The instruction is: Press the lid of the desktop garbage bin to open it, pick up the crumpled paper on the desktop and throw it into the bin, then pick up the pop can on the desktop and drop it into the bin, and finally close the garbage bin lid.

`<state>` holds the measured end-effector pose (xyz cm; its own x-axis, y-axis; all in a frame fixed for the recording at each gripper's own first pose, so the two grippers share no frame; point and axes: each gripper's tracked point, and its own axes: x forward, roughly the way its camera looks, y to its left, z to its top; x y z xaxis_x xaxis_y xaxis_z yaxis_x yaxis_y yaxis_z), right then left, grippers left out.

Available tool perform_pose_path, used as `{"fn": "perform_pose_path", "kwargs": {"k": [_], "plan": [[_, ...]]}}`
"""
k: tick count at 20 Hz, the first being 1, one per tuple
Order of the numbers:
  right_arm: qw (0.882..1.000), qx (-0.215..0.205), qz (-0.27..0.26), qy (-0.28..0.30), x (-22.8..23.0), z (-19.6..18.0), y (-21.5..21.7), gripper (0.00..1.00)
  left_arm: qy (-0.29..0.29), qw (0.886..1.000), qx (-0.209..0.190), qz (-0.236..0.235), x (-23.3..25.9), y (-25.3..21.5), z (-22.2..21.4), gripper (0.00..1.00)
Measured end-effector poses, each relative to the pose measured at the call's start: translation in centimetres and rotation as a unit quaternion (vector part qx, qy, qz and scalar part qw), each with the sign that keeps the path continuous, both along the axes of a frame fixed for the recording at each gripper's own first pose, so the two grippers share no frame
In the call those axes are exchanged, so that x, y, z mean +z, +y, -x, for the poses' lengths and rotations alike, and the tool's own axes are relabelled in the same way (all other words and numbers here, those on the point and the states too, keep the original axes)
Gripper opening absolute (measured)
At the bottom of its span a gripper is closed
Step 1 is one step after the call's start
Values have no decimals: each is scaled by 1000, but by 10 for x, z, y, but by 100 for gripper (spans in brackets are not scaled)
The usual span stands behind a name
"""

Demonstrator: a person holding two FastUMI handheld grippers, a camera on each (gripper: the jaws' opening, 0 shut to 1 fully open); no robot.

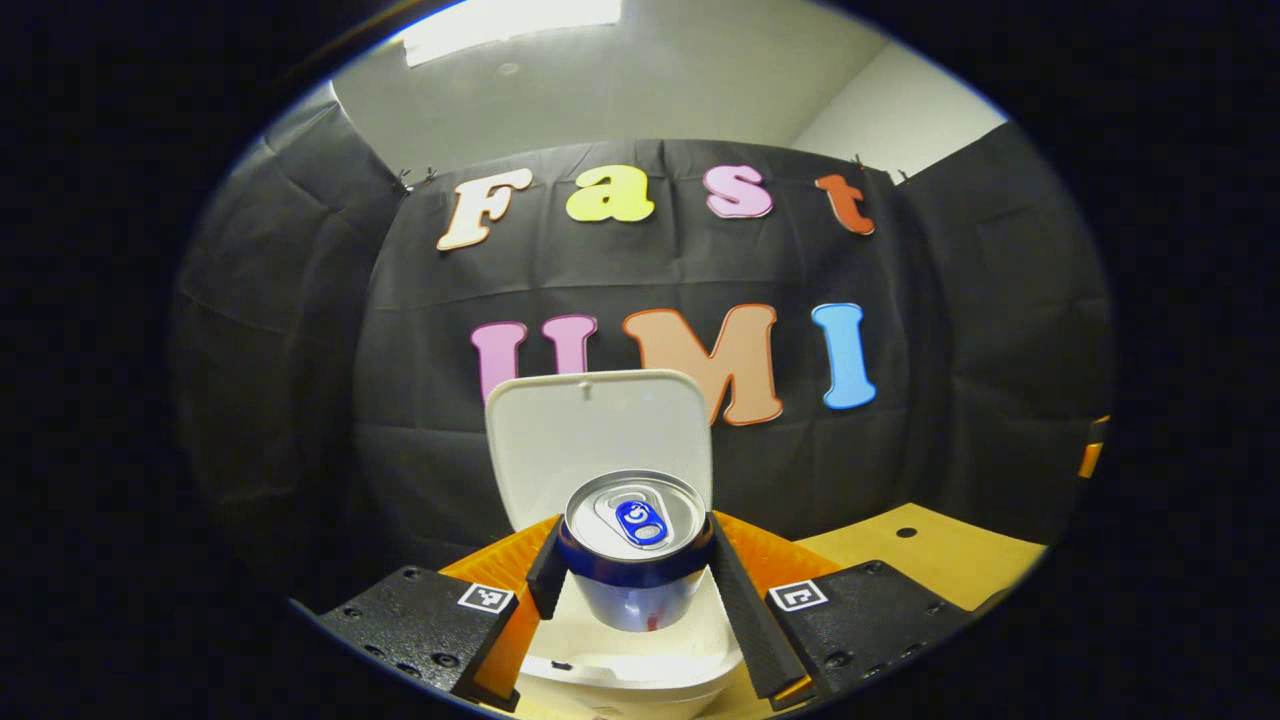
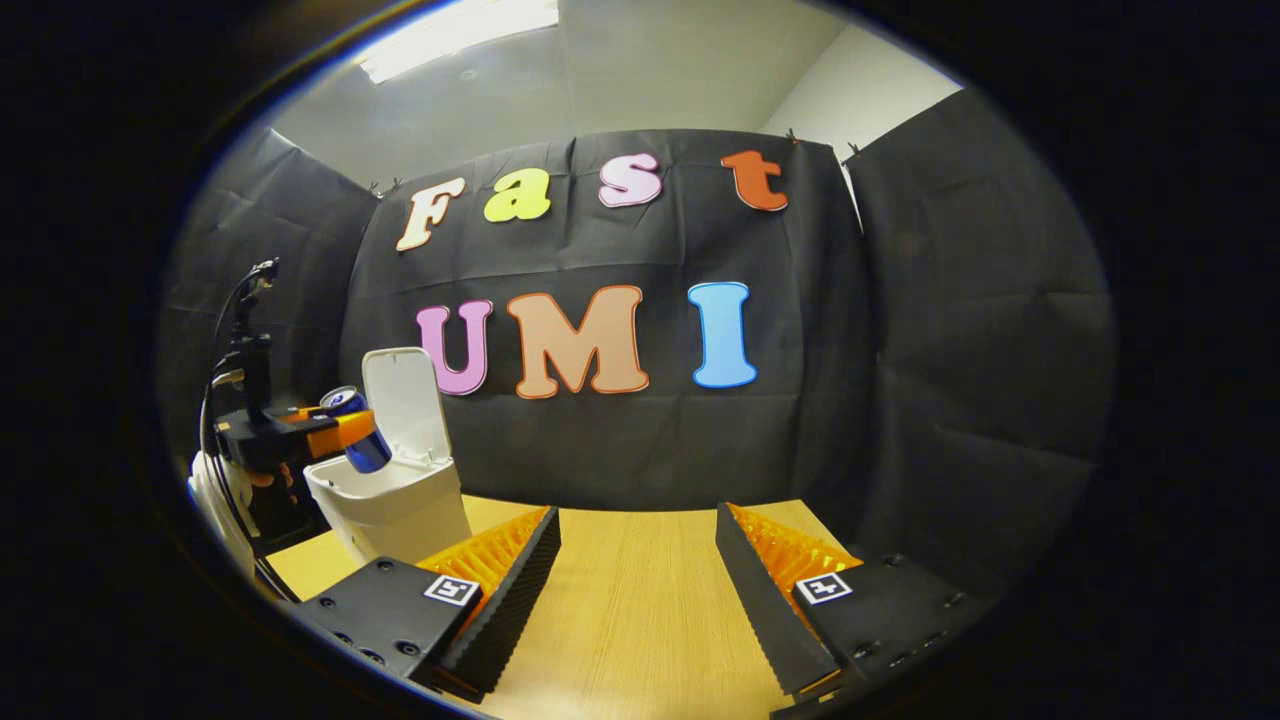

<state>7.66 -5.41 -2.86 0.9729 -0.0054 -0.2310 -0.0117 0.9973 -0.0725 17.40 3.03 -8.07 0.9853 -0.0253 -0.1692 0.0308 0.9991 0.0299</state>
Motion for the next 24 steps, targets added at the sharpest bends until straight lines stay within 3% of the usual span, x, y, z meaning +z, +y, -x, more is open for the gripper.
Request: {"fn": "perform_pose_path", "kwargs": {"k": [5, 7, 8, 13, 14, 18, 20, 23, 24], "plan": [[1000, 13, 0, 12, -7, 5, 4, 99, 18, 999, 36, -18, -14, 25, -7, 78], [1000, 12, 0, 12, -7, 6, 2, 99, 12, 999, 45, -15, -13, 26, -7, 84], [1000, 10, -2, 11, -6, 7, 0, 99, 9, 999, 42, -10, -12, 23, -5, 94], [1000, 0, -15, 13, -11, 9, -6, 99, -10, 999, 36, 18, 17, 22, -11, 99], [1000, -1, -18, 15, -11, 9, -6, 99, -18, 999, 35, 23, 27, 22, -14, 95], [1000, -1, -23, 21, -17, 12, -4, 99, -45, 998, 27, 45, 65, 24, -36, 95], [1000, 3, -22, 22, -17, 13, -1, 99, -55, 997, 20, 43, 85, 25, -51, 99], [1000, 3, -18, 21, -16, 14, 1, 99, -72, 996, -6, 47, 118, 17, -79, 95], [1000, 2, -18, 21, -17, 15, 0, 99, -70, 996, -16, 48, 124, 12, -89, 99]]}}
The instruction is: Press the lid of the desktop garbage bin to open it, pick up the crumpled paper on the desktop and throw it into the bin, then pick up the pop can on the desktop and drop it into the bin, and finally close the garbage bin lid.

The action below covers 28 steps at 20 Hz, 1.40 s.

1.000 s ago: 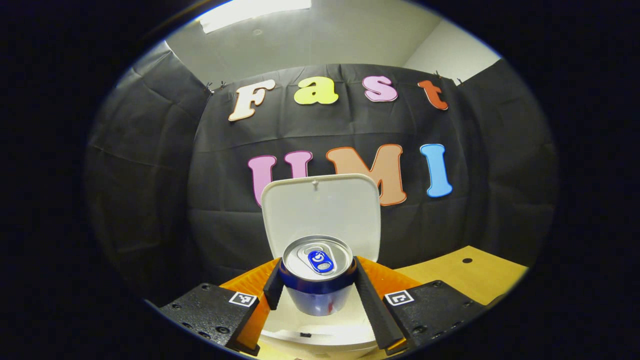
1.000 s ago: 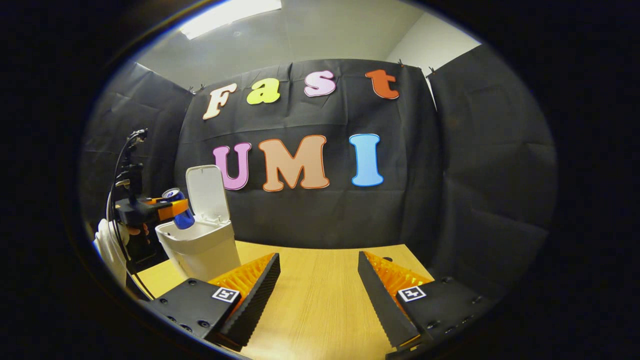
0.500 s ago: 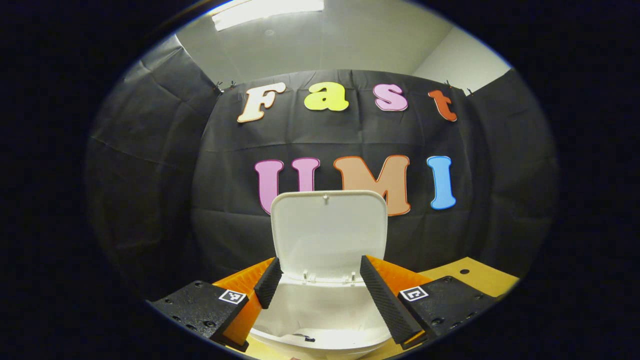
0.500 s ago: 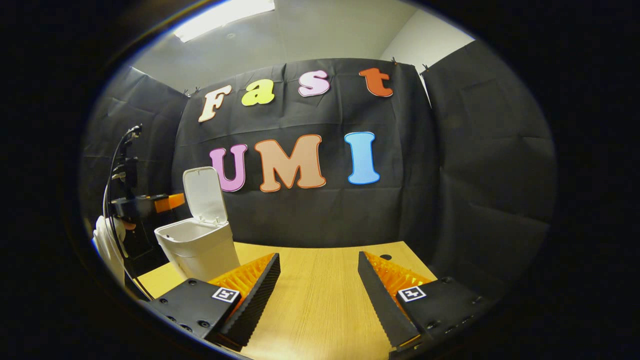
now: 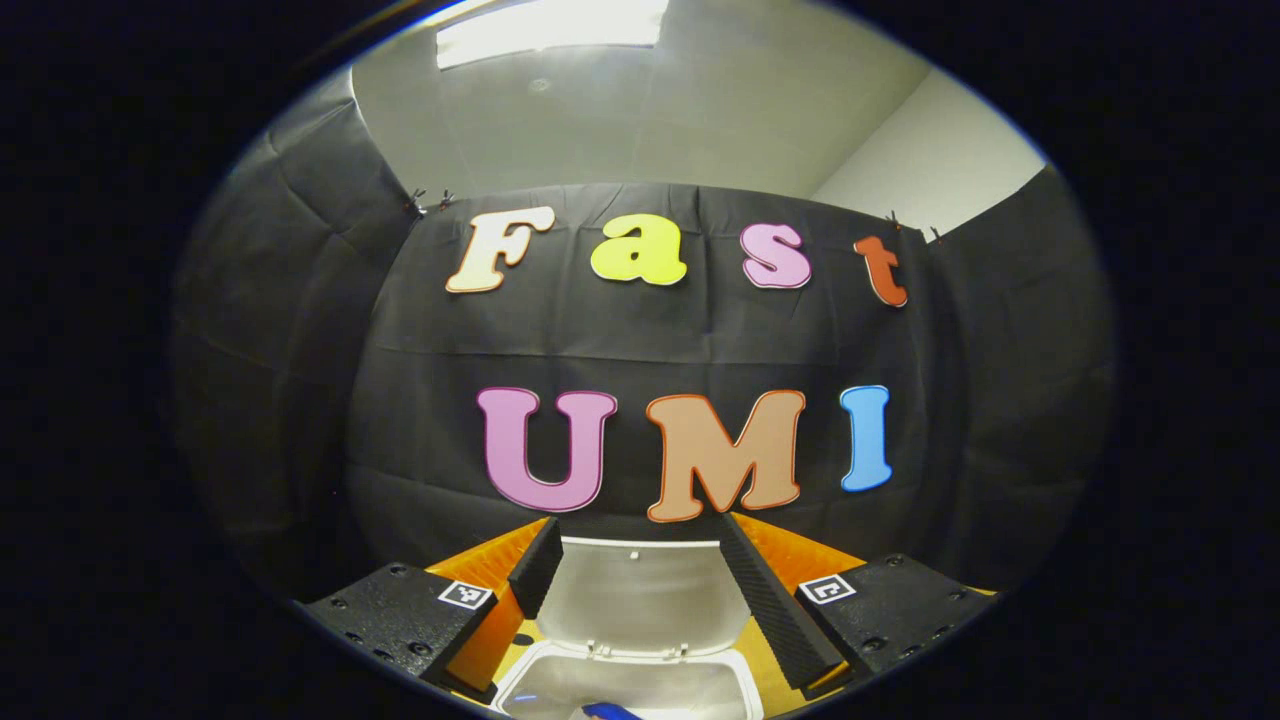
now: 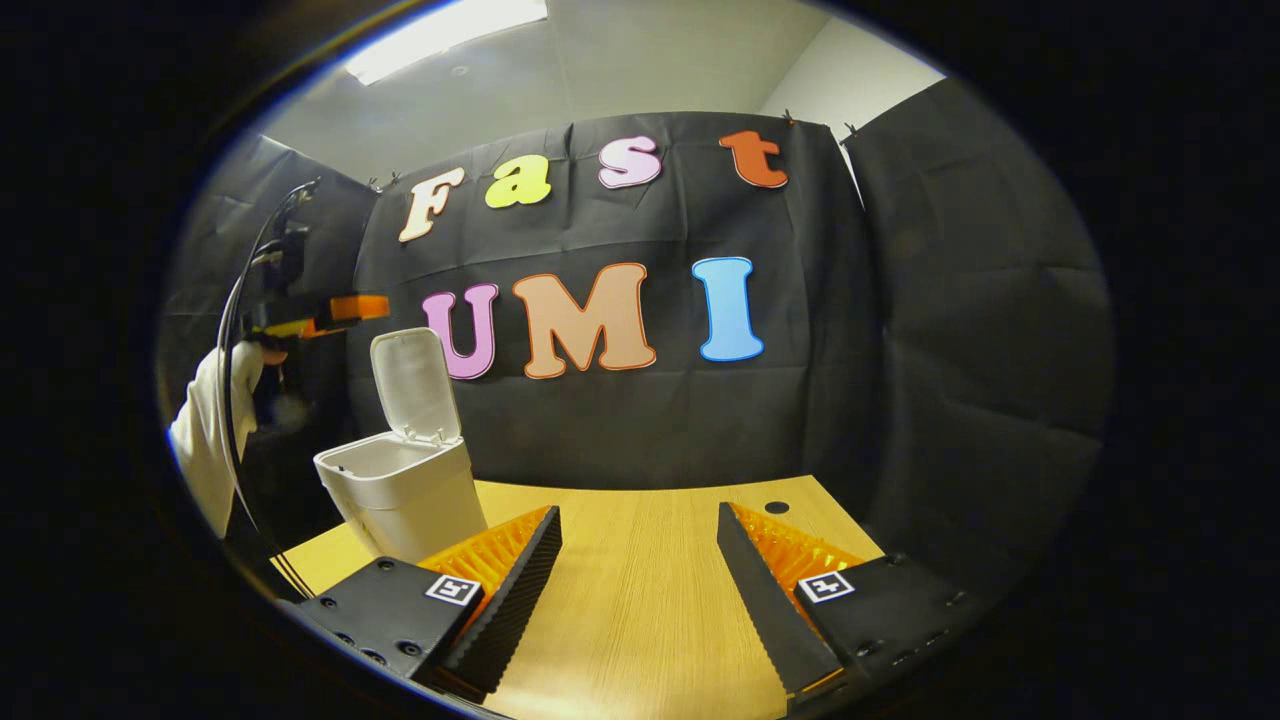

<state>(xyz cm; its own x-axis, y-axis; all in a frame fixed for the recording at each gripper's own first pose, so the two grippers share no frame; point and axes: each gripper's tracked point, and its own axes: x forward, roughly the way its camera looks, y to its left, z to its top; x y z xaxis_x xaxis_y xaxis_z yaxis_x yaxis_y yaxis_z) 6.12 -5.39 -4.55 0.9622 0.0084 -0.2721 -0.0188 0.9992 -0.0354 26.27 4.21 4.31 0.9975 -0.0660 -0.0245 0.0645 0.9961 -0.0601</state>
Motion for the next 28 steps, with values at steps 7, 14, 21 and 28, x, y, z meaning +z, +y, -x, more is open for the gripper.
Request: {"fn": "perform_pose_path", "kwargs": {"k": [7, 14, 21, 28], "plan": [[1000, -23, -5, -6, 6, 9, -12, 99, 44, 999, -15, -27, -16, -2, -58, 99], [999, -40, -14, -6, 8, 16, -19, 98, 83, 996, 12, -6, -59, 8, -63, 96], [999, -36, -28, 4, -4, 18, -15, 98, 43, 999, 20, -6, -54, 12, -11, 90], [1000, -3, -28, 6, -3, 1, 9, 98, -8, 999, 33, -13, -71, 16, 53, 90]]}}
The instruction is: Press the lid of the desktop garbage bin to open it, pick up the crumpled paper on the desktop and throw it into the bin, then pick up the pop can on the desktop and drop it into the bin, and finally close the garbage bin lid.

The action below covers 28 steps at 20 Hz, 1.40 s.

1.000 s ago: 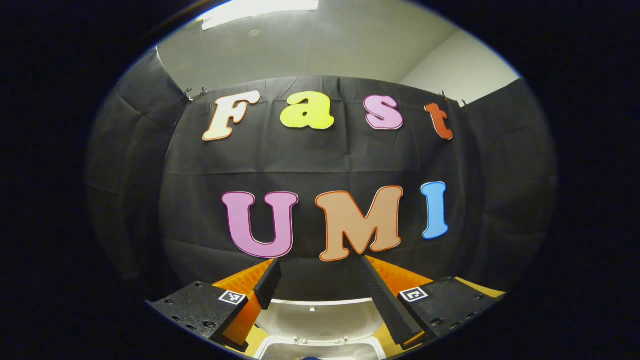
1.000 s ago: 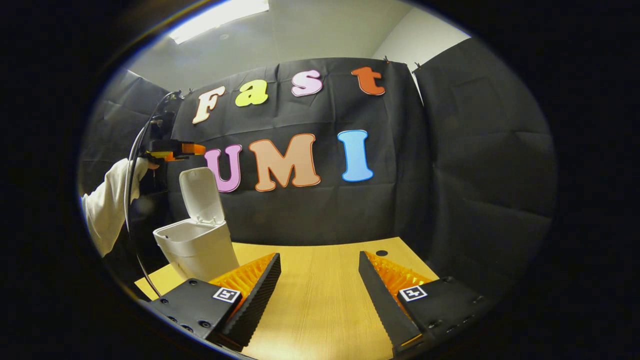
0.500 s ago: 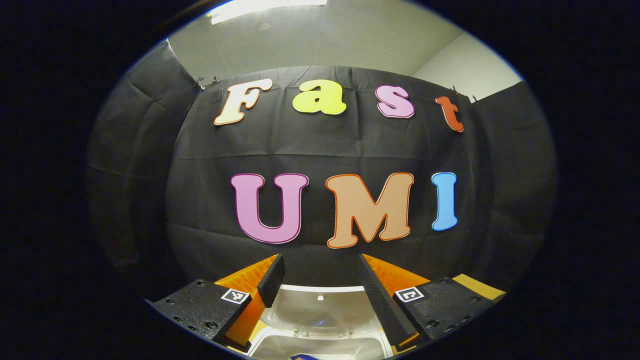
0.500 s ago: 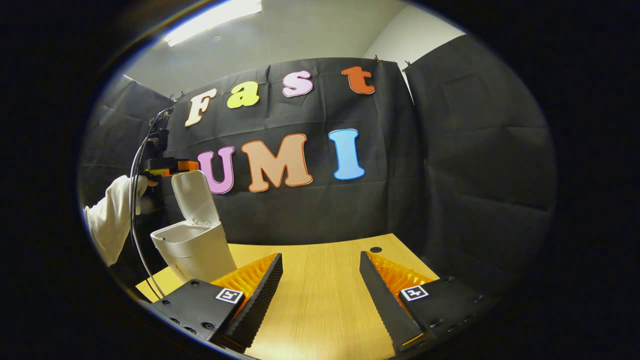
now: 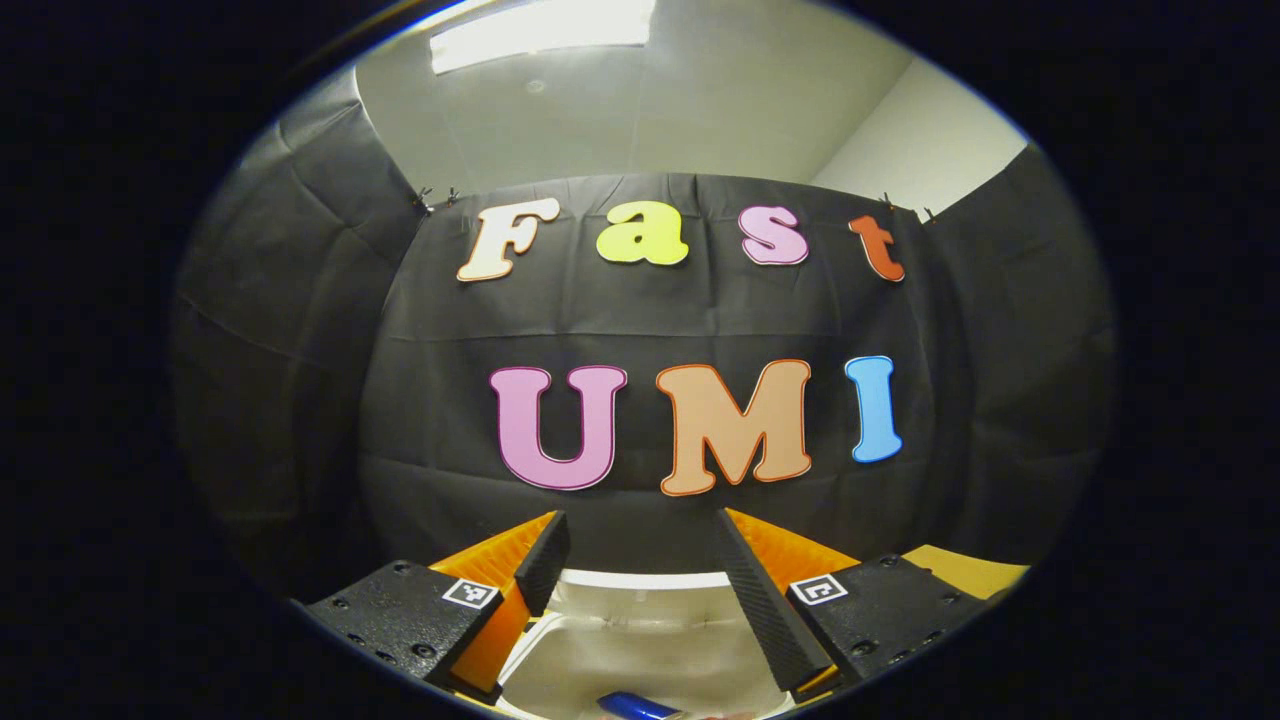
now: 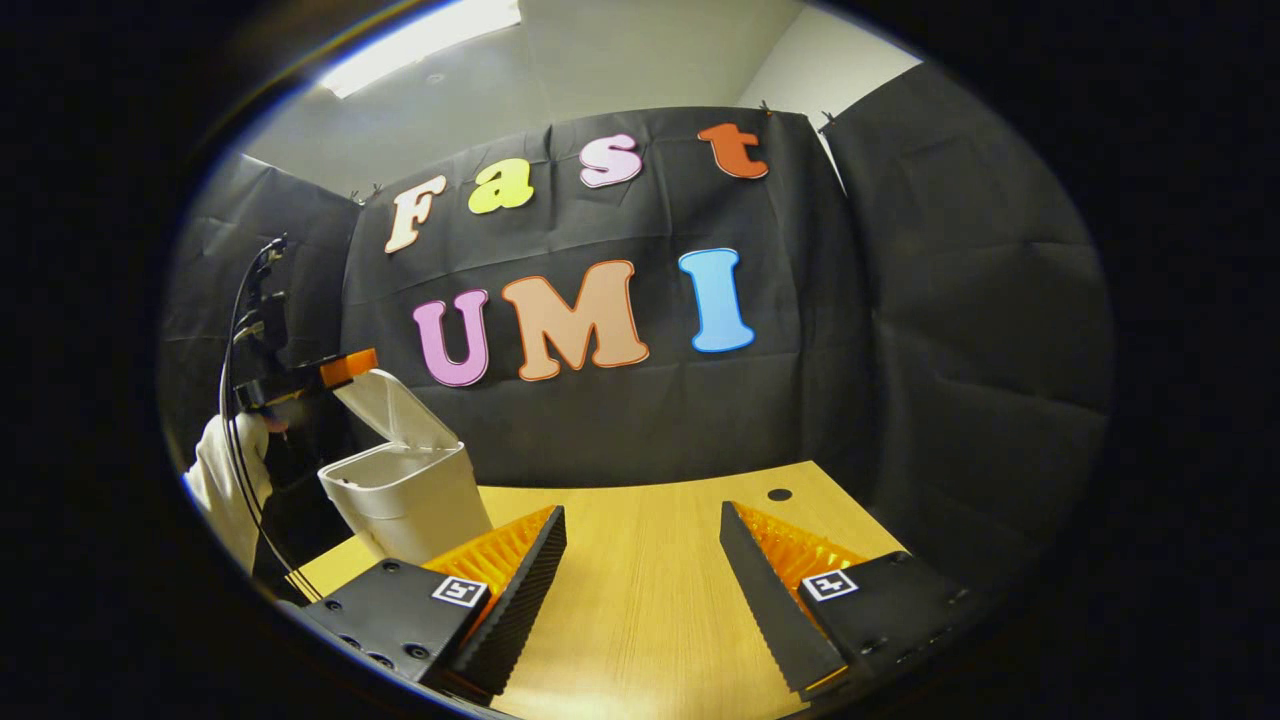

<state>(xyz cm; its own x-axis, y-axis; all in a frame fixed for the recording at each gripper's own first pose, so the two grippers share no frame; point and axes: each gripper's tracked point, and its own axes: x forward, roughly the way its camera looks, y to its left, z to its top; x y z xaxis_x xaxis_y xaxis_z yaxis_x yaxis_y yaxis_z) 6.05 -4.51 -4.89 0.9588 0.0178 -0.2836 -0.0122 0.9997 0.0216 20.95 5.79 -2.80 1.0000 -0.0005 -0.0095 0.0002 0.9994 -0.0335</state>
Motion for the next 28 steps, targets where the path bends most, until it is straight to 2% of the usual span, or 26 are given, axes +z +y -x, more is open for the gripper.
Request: {"fn": "perform_pose_path", "kwargs": {"k": [1, 4, 5, 6, 8, 10, 12, 13, 14, 16, 17, 18, 23, 28], "plan": [[1000, 5, 2, 1, -2, 2, 3, 98, -8, 1000, 2, 3, -5, 1, 10, 93], [1000, 14, 6, 8, -8, 3, 12, 98, -24, 1000, 2, -4, -24, 0, 34, 90], [1000, 14, 9, 12, -11, 2, 12, 94, -25, 1000, 3, -9, -32, -1, 41, 90], [1000, 14, 11, 13, -11, 1, 13, 98, -25, 1000, 4, -14, -40, -1, 49, 90], [1000, 14, 8, 11, -8, 1, 13, 98, -17, 1000, 10, -19, -57, -1, 59, 91], [1000, 12, 2, 11, -7, 0, 14, 98, 3, 1000, 12, -19, -80, -2, 66, 91], [1000, 12, 0, 12, -9, 2, 16, 98, 68, 997, 16, -16, -122, 1, 75, 94], [1000, 13, 1, 13, -11, 2, 17, 98, 54, 998, 16, -12, -123, 1, 75, 92], [1000, 14, 3, 14, -12, 3, 18, 98, 11, 1000, 18, -9, -92, 3, 76, 95], [1000, 17, 6, 18, -16, 4, 23, 98, 4, 1000, 18, -13, -109, 0, 78, 93], [1000, 18, 6, 19, -18, 7, 24, 94, -12, 1000, 18, -15, -105, 0, 77, 93], [1000, 19, 6, 21, -18, 8, 26, 98, -8, 1000, 18, -13, -108, 1, 76, 93], [1000, 13, 6, 21, -20, 16, 28, 98, -14, 1000, 20, 7, -108, 2, 79, 93], [1000, 12, 6, 22, -24, 21, 37, 98, -7, 1000, -1, 2, -109, 0, 79, 93]]}}
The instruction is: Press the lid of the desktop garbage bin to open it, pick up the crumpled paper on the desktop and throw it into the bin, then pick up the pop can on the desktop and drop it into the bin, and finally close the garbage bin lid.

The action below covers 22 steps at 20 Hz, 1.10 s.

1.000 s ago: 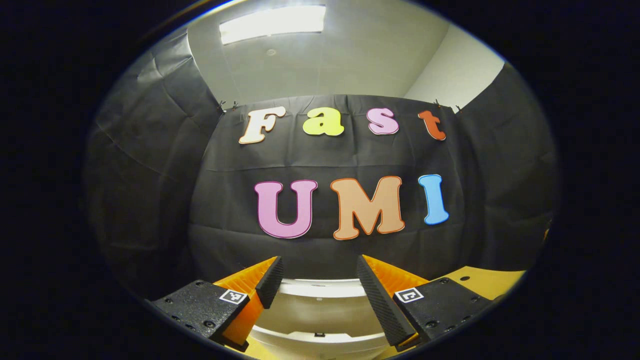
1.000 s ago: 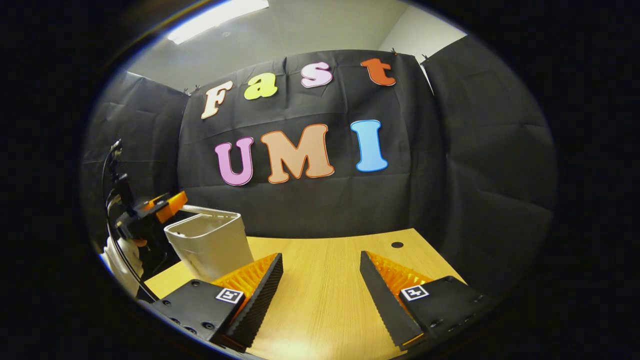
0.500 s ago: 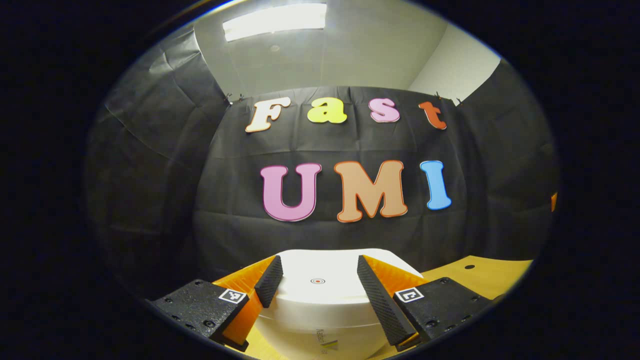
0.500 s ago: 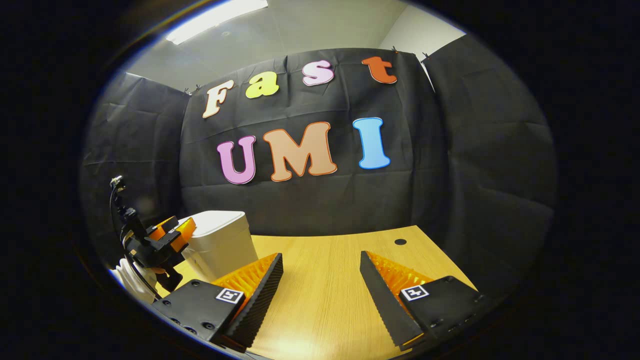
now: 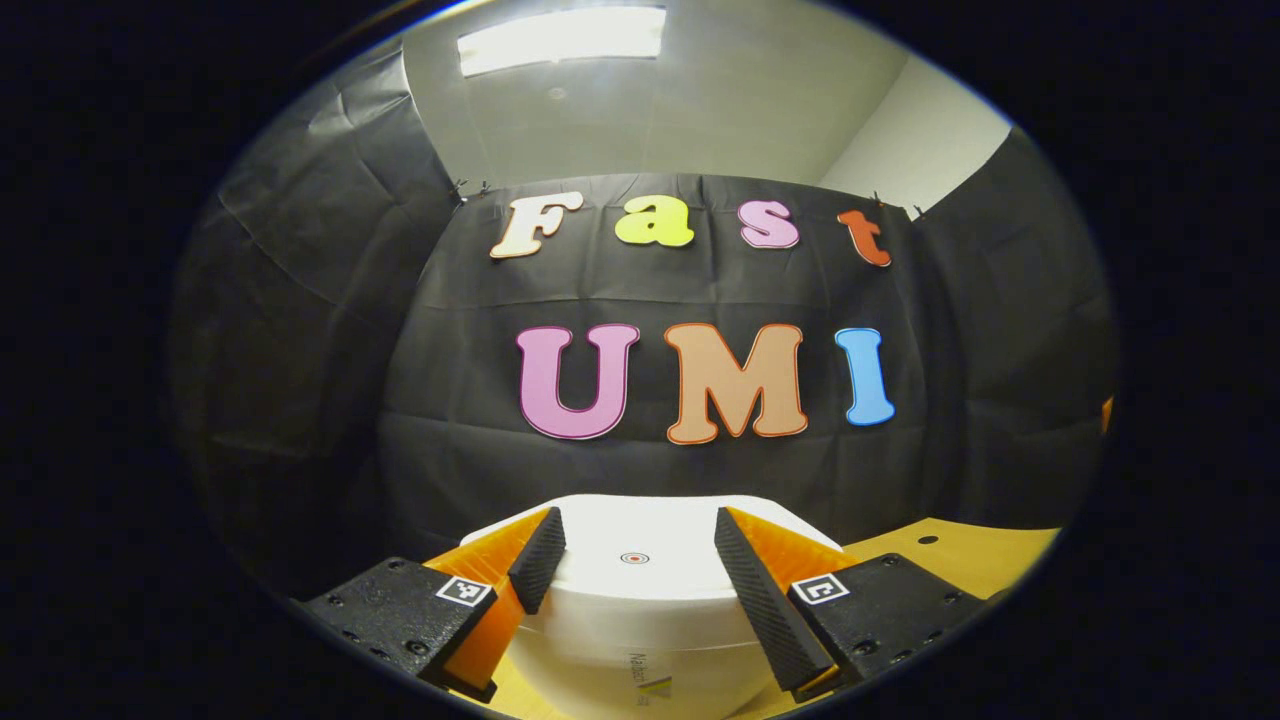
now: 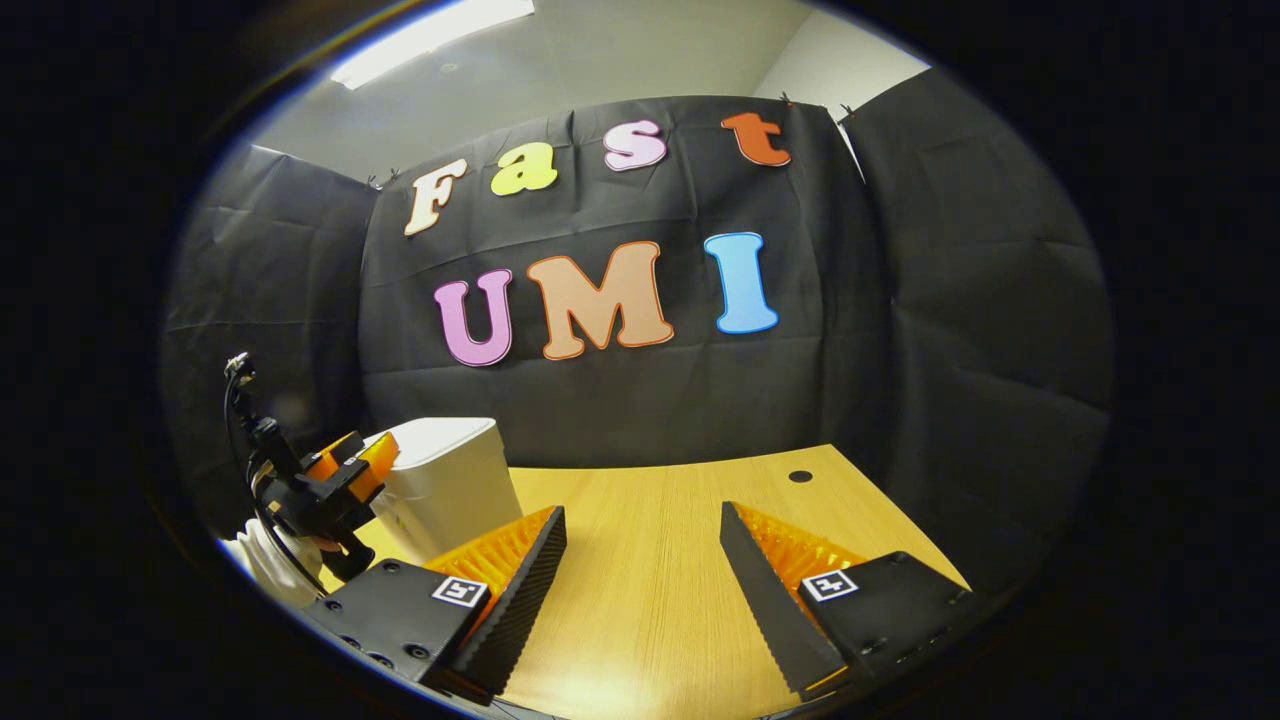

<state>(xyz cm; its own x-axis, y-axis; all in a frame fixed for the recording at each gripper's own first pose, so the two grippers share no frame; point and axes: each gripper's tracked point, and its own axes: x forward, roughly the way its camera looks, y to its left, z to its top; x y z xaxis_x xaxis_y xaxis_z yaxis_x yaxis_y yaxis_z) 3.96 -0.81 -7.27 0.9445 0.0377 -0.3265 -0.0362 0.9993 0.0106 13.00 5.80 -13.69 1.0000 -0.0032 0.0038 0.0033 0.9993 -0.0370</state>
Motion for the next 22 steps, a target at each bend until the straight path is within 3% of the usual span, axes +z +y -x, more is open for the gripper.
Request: {"fn": "perform_pose_path", "kwargs": {"k": [7, 11, 13, 17, 22], "plan": [[1000, -11, 6, -3, -1, 4, 15, 98, 2, 1000, -13, -7, 5, -2, -1, 92], [999, -35, 3, -12, -2, 9, 25, 98, 12, 999, -17, 39, 17, -1, 0, 94], [999, -44, 9, -17, 1, 11, 31, 98, -20, 999, -23, 39, 47, -2, 4, 93], [998, -53, 18, -29, 6, 12, 40, 98, -44, 996, -78, 24, 90, -38, 20, 92], [997, -56, 17, -40, 10, 8, 49, 98, -48, 988, -141, 40, 115, -90, 64, 92]]}}
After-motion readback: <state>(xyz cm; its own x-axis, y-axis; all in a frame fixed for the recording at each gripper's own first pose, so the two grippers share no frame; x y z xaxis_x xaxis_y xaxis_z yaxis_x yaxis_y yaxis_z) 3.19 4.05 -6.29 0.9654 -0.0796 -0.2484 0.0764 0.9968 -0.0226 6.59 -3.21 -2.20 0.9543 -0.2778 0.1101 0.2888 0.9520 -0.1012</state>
